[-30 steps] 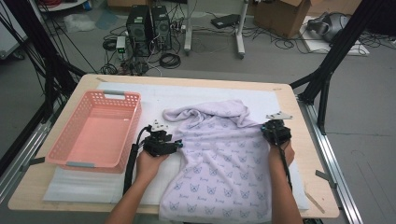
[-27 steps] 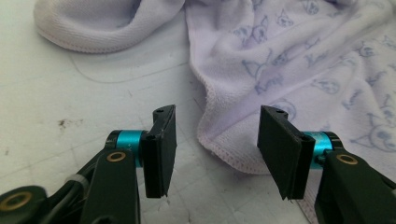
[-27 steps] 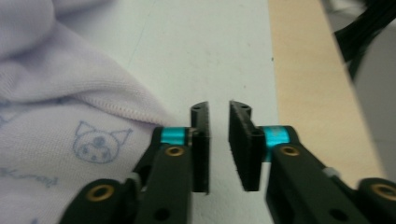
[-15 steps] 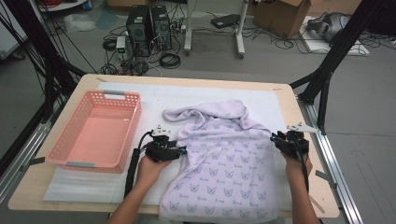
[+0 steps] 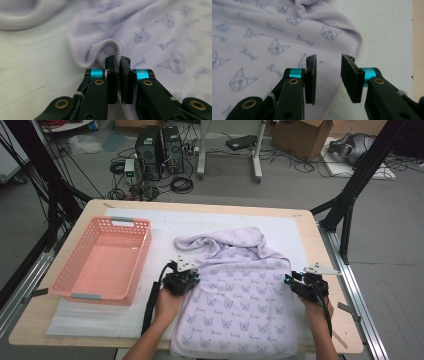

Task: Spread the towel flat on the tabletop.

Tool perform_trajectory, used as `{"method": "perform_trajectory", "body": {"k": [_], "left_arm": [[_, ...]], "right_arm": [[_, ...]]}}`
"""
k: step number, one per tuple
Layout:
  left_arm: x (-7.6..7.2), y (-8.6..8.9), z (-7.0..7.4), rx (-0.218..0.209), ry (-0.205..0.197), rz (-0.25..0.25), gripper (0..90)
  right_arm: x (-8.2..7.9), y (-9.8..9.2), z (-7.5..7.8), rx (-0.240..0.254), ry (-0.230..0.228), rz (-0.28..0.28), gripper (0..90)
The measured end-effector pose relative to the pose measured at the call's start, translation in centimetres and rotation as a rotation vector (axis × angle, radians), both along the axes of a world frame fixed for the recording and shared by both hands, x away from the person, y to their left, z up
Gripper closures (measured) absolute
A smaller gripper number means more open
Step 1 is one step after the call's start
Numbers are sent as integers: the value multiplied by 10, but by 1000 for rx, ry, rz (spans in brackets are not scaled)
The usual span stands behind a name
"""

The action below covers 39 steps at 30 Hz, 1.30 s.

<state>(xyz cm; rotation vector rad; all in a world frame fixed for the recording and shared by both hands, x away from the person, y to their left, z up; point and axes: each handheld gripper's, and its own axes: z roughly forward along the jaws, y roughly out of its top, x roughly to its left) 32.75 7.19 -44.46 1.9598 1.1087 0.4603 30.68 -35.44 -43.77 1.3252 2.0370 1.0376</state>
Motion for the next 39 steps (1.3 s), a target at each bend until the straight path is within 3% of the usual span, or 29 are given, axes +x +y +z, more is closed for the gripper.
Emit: {"method": "perform_trajectory", "body": {"k": [3, 5, 6, 7, 8, 9, 10, 11, 12, 13, 14, 15, 16, 18, 19, 20, 21, 22, 25, 28, 32, 35, 37, 39], "left_arm": [[3, 18, 0, -44, 15, 53, 859], [3, 22, -1, -48, 13, 67, 859], [3, 23, -2, -43, 12, 73, 860], [2, 24, -3, -37, 12, 77, 868], [2, 27, -5, -45, 11, 80, 873], [1, 33, -6, -70, 25, 83, 873], [1, 33, -6, -70, 25, 83, 873], [0, 34, -6, -75, 22, 87, 873], [0, 35, -6, -70, 18, 85, 873], [0, 35, -6, -68, 19, 88, 873], [1, 36, -6, -71, 24, 93, 873], [1, 36, -6, -76, 24, 95, 874], [1, 36, -6, -76, 24, 95, 873], [0, 37, -6, -80, 27, 79, 861], [-1, 38, -6, -86, 27, 76, 861], [-2, 40, -6, -94, 33, 76, 802], [-3, 42, -6, -115, 43, 73, 666], [-4, 44, -6, -130, 51, 72, 666], [-14, 48, -5, -174, 74, 43, 547], [-26, 51, -5, -173, 83, -1, 521], [-42, 52, -8, -176, 96, -26, 496], [-55, 53, -9, -201, 107, -40, 465], [-63, 51, -9, -216, 120, -44, 452], [-72, 45, -10, -202, 105, -55, 390]], "right_arm": [[-5, -3, -3, 38, 18, 27, 541], [-5, -3, -8, 38, 72, 38, 485], [-4, -2, -10, 40, 100, 57, 503], [-5, 0, -12, 28, 104, 68, 524], [-6, 2, -12, 10, 95, 71, 600], [-6, 4, -11, 15, 101, 110, 808], [-6, 4, -11, 15, 101, 110, 808], [-5, 6, -11, 15, 108, 139, 869], [-2, 11, -9, -31, 85, 139, 883], [-2, 11, -9, -31, 85, 139, 883], [0, 12, -9, -58, 72, 107, 886], [6, 8, -9, -54, 46, 31, 887], [6, 8, -9, -54, 46, 31, 887], [10, 2, -9, 10, 44, -31, 885], [10, 2, -9, 10, 44, -31, 885], [9, 3, -8, -5, 33, -33, 883], [6, 5, -6, -32, 17, -28, 853], [6, 5, -6, -32, 17, -28, 853], [0, 4, -5, -7, 11, -34, 724], [-10, 1, -2, 14, 12, -22, 647], [-25, 0, -1, 29, 18, 15, 613], [-46, 1, -6, 22, 60, 72, 561], [-50, 1, -7, 22, 68, 83, 556], [-64, 3, -10, 5, 88, 114, 553]]}}
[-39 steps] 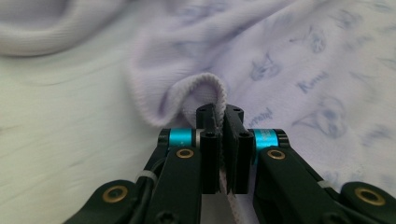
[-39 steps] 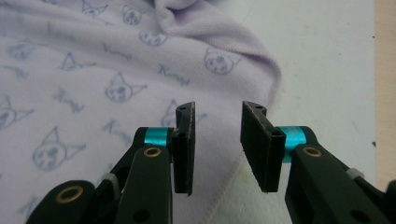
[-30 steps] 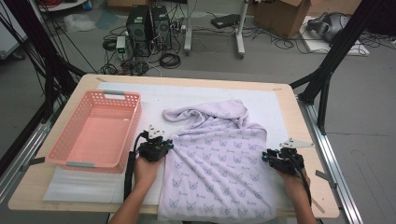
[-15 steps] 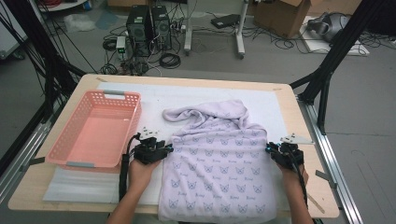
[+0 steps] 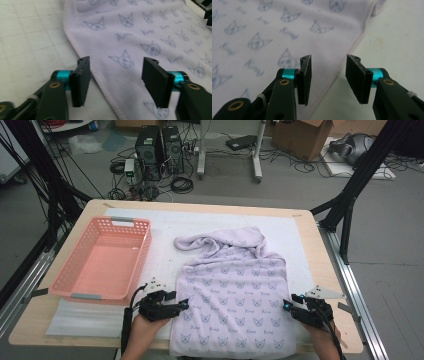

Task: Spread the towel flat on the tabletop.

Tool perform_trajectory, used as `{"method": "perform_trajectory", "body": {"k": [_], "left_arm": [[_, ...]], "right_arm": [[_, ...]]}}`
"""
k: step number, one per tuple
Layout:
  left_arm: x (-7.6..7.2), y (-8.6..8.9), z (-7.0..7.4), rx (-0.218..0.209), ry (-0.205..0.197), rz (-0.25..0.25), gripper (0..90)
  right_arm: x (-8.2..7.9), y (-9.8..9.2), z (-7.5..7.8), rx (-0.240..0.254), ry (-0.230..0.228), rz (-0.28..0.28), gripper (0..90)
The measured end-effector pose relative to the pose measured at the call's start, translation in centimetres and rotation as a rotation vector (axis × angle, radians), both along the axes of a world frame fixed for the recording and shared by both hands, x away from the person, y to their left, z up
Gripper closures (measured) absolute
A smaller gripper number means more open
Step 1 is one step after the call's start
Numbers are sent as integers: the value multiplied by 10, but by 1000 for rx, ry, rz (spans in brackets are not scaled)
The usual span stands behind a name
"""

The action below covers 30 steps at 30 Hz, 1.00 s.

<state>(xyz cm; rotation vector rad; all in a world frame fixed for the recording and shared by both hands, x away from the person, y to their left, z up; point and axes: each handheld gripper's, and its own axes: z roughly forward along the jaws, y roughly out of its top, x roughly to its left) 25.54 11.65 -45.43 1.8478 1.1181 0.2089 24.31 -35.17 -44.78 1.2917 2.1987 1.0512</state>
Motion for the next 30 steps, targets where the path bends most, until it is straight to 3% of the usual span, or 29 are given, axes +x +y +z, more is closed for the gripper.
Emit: {"method": "perform_trajectory", "body": {"k": [2, 3, 4, 5, 6, 9, 14, 21, 23, 24, 25, 26, 28, 30], "left_arm": [[-9, -8, 0, 50, -37, -2, 405], [-14, -11, 0, 99, -63, 5, 496], [-17, -12, 0, 120, -73, 10, 642], [-19, -12, 0, 126, -72, 5, 752], [-20, -11, 0, 117, -61, -9, 857], [-28, -7, 1, 121, -61, -7, 864], [-46, 5, 0, 90, -47, 6, 866], [-75, 11, 0, 87, -45, -33, 865], [-79, 12, 0, 64, -37, -38, 852], [-78, 13, 0, 54, -37, -33, 732], [-75, 14, 0, 39, -40, -23, 732], [-71, 14, 0, 25, -36, -7, 579], [-60, 14, -1, 9, -33, 13, 549], [-48, 13, 0, 4, -32, 31, 497]], "right_arm": [[-3, 0, -1, -1, 4, 3, 555], [-6, 1, -2, -4, 2, -3, 577], [-10, 2, -2, -6, 0, -5, 638], [-11, 2, -1, 1, 5, -4, 711], [-15, 2, -1, 11, 17, 26, 851], [-20, 3, 0, -4, 10, 25, 864], [-32, -7, 1, 29, 40, 35, 871], [-60, -14, 3, 19, 55, 90, 872], [-66, -15, 5, 15, 60, 103, 866], [-69, -15, 7, 25, 57, 98, 741], [-69, -15, 7, 25, 57, 98, 741], [-65, -15, 9, 58, 29, 61, 618], [-62, -14, 10, 71, 20, 49, 611], [-54, -9, 11, 52, -3, 19, 588]]}}
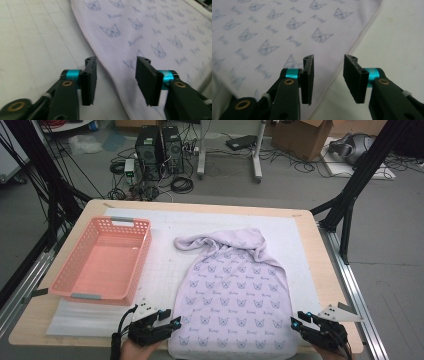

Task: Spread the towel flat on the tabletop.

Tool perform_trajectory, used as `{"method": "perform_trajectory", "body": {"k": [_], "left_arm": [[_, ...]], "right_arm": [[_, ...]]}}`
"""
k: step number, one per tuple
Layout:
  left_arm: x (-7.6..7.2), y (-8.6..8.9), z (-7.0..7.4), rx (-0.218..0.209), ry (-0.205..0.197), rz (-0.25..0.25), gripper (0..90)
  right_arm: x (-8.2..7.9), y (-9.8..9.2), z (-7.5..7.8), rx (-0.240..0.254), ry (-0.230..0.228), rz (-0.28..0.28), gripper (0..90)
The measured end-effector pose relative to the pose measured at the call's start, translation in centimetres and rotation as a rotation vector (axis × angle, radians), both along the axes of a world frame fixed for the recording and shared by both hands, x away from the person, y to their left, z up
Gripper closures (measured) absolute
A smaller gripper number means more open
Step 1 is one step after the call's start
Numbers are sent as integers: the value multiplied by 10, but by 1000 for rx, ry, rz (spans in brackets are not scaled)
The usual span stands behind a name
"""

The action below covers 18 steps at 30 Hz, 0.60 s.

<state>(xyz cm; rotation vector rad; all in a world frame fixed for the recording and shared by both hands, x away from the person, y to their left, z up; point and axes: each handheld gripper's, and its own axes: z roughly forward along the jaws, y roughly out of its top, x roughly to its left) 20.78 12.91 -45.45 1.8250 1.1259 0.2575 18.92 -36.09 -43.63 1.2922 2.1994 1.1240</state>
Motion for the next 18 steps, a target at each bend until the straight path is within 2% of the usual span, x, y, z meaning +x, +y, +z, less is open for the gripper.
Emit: {"method": "perform_trajectory", "body": {"k": [4, 5, 8, 9, 10, 11, 12, 13, 16, 18], "left_arm": [[23, -4, -1, 13, 5, 10, 488], [29, -4, 0, 8, 9, 9, 482], [43, -9, 1, 6, 27, -3, 476], [45, -11, 1, 7, 30, -12, 481], [46, -14, 1, 6, 29, -18, 481], [46, -16, 0, 14, 21, -20, 488], [45, -19, 0, 40, 9, -15, 518], [44, -19, 1, 52, 5, -24, 578], [40, -21, 0, 82, -2, -52, 857], [36, -19, 1, 87, 0, -57, 874]], "right_arm": [[16, 11, -3, -40, -5, -60, 587], [24, 16, -6, -49, 1, -67, 592], [29, 21, -11, -77, 16, -67, 604], [30, 23, -13, -73, 7, -75, 669], [30, 23, -13, -73, 7, -75, 669], [30, 23, -12, -66, 9, -72, 743], [30, 23, -12, -54, 14, -58, 822], [30, 24, -12, -51, 16, -48, 840], [29, 24, -12, -65, 13, -41, 852], [27, 22, -12, -51, 21, -40, 853]]}}
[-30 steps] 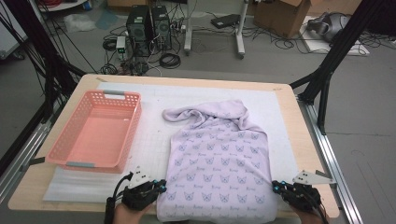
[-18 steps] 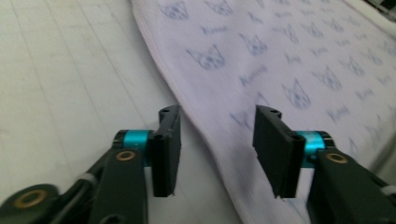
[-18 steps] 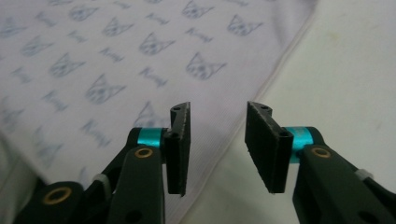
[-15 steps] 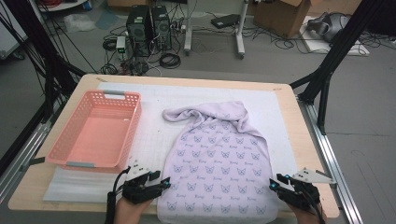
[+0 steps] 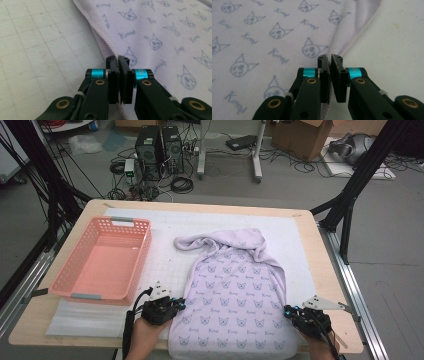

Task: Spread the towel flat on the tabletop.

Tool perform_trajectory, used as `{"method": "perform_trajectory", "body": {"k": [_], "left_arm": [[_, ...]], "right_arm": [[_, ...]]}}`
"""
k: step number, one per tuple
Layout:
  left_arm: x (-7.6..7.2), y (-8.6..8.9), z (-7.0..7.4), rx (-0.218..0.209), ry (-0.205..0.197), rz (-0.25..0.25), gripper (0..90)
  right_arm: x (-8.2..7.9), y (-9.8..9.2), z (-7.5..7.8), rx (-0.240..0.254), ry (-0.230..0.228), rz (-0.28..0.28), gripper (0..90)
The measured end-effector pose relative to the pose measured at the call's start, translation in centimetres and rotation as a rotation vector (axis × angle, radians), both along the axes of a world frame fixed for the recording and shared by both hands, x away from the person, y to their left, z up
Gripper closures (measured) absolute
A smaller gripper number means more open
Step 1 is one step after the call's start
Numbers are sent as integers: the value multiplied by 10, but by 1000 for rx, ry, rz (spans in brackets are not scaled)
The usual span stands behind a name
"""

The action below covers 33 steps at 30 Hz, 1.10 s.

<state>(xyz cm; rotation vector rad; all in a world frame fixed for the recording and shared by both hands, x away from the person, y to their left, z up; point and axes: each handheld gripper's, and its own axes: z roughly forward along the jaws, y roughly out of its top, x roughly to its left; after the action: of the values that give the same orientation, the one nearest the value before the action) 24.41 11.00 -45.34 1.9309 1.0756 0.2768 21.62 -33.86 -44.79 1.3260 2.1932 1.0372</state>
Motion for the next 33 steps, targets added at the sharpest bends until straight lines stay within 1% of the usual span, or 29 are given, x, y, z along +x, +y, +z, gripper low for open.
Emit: {"method": "perform_trajectory", "body": {"k": [3, 6, 7, 10, 11, 12, 13, 14, 16, 17, 18, 19, 20, 21, 23, 24, 26, 27, 29, 31, 32, 33], "left_arm": [[-7, 8, 0, -15, 7, 9, 877], [-17, 16, -2, -37, 13, 8, 877], [-20, 17, -2, -42, 14, 7, 877], [-32, 19, -3, -47, 12, -9, 876], [-37, 19, -3, -44, 6, -13, 877], [-40, 20, -3, -44, 9, -17, 877], [-43, 22, -2, -40, 12, -23, 877], [-47, 22, -3, -41, 10, -27, 877], [-53, 24, -3, -47, 14, -37, 876], [-54, 24, -3, -55, 18, -38, 876], [-53, 25, -3, -62, 24, -41, 870], [-51, 25, -4, -77, 26, -41, 846], [-48, 25, -4, -94, 29, -36, 761], [-46, 24, -3, -100, 27, -25, 696], [-40, 23, -1, -101, 13, 3, 581], [-36, 23, 0, -110, 4, 18, 561], [-29, 23, 1, -110, -2, 36, 526], [-25, 22, 1, -106, -3, 41, 504], [-15, 18, 0, -96, 6, 51, 500], [-4, 12, -2, -84, 19, 47, 493], [0, 8, -1, -71, 13, 42, 498], [1, 5, 0, -58, 14, 39, 507]], "right_arm": [[-3, -3, 1, -3, 4, 7, 854], [-9, -5, 2, -11, 3, 18, 855], [-12, -6, 2, -6, 11, 24, 855], [-19, -8, 2, -6, 15, 43, 857], [-22, -8, 2, -10, 17, 49, 859], [-28, -7, 3, -19, 23, 65, 862], [-28, -7, 3, -19, 23, 65, 862], [-31, -7, 4, -24, 25, 78, 862], [-40, -8, 4, -22, 36, 95, 861], [-40, -8, 4, -22, 36, 95, 861], [-43, -8, 5, -21, 35, 98, 854], [-44, -8, 5, -16, 27, 100, 831], [-43, -7, 6, -9, 24, 90, 767], [-42, -7, 7, 1, 15, 75, 707], [-39, -7, 10, 27, -6, 45, 660], [-36, -7, 11, 26, -20, 27, 642], [-30, -5, 11, 3, -32, 5, 632], [-26, -4, 9, -2, -28, -6, 617], [-17, -1, 5, -12, -15, -28, 596], [-8, 2, 0, -16, -2, -44, 594], [-6, 2, -1, -3, -5, -54, 629], [-4, 2, -1, -5, -6, -51, 722]]}}
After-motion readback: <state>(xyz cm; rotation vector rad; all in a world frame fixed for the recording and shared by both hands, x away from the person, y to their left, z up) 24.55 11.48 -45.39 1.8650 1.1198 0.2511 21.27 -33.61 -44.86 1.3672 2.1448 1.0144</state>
